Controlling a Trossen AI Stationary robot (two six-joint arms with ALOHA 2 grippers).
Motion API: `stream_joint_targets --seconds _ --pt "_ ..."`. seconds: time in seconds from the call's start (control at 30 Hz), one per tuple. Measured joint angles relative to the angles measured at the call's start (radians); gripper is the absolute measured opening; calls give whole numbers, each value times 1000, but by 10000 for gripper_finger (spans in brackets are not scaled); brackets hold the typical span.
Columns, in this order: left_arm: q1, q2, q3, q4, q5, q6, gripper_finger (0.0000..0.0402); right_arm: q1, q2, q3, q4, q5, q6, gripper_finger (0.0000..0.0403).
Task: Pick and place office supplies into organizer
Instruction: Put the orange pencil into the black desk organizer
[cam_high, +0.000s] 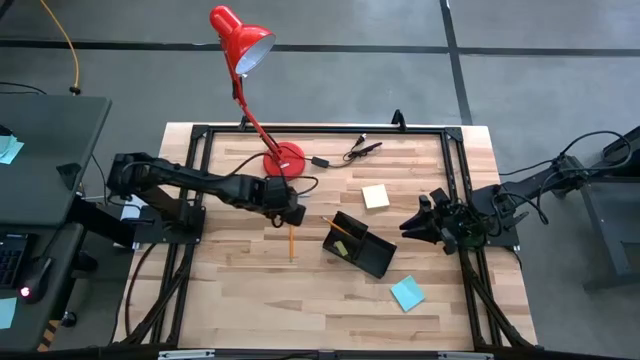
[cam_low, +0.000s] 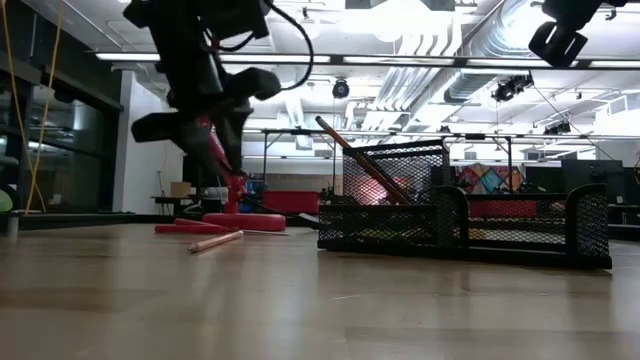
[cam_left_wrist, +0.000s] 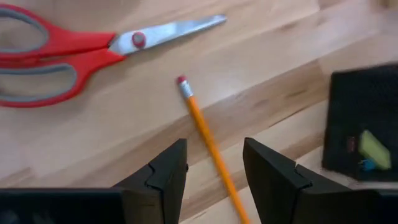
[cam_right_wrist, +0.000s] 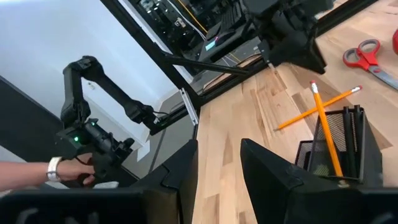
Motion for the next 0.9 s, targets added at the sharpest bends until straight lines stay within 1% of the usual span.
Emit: stream_joint_targets --seconds 0.17,0.37,0.53,0.67,0.9 --pt "8 60 1 6 56 22 147 0 0 0 -2 12 0 116" --pt "6 109 1 26 78 28 147 0 0 0 -7 21 5 116" --pt "7 147 2 92 104 47 147 0 0 0 -12 21 6 116" --pt "6 163 2 106 121 84 147 0 0 0 -27 28 20 116" --pt "7 164 2 52 92 94 147 0 1 0 -30 28 24 116"
